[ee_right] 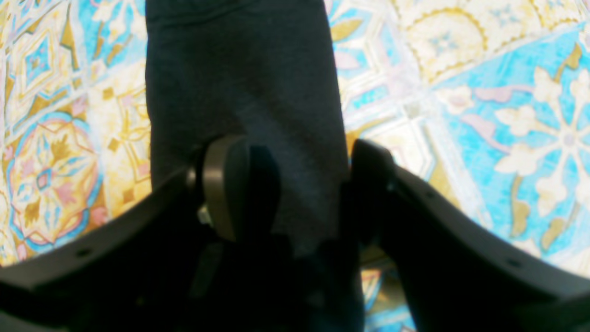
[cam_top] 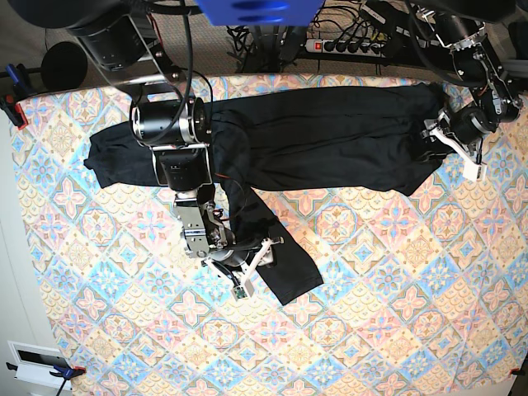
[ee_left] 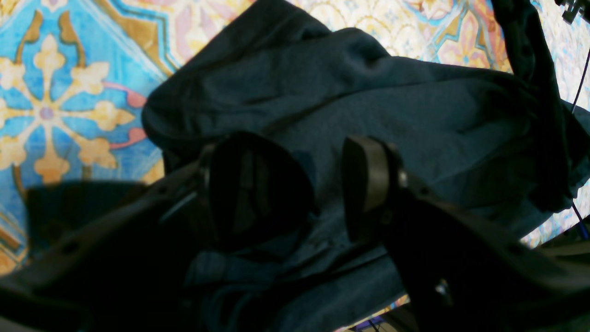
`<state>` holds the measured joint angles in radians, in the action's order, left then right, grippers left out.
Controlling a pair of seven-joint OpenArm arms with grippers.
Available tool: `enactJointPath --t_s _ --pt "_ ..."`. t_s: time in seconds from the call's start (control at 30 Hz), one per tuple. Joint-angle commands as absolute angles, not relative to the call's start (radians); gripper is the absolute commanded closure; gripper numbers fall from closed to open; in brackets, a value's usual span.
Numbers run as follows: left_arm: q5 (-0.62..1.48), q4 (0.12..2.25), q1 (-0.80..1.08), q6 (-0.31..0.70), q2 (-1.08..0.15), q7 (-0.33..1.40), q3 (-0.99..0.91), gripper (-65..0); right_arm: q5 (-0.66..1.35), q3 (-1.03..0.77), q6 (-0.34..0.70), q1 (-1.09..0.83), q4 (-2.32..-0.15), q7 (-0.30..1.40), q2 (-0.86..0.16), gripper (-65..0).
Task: Layout the t-shirt on the table in an organized manner, then fold the t-shirt properly
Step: 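Drag the held cuff up across the shirt body with the right gripper, then carry the sleeve toward the left gripper and lay it along the shirt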
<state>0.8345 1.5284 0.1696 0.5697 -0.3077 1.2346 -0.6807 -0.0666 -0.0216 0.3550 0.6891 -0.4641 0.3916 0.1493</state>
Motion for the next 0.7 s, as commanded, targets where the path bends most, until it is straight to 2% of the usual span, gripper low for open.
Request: enactJointPath --t_s 0.0,0.07,0.13,0.33,0.5,0.67 --pt "0.852 1.546 0.162 0.575 -0.326 1.219 -0.687 -34.8 -0.071 -0.019 0.367 0.685 -0.458 0.456 0.157 -33.7" --pt "0.852 1.546 0.162 0.575 -0.326 1.219 -0.687 -34.8 -0.071 -0.018 0.367 0.684 -0.458 0.455 0.157 -33.1" --pt "0.852 1.546 0.162 0.575 -0.326 1.219 -0.687 -34.8 -0.071 0.019 0.367 0.682 -0.458 0.455 0.157 -28.0" --pt "0.852 1.546 0.162 0.575 -0.325 1.219 -0.687 -34.8 -0.067 0.107 0.366 0.657 -0.458 0.453 0.157 0.0" --pt "0.852 1.546 0.162 0.575 -0.325 1.219 -0.687 -34.8 -0.067 0.113 0.366 0.621 -0.484 0.453 0.157 0.0" --pt "0.852 1.546 0.162 0.575 -0.325 1.219 -0.687 -34.8 -0.067 0.114 0.366 0.529 -0.717 0.535 0.157 0.0"
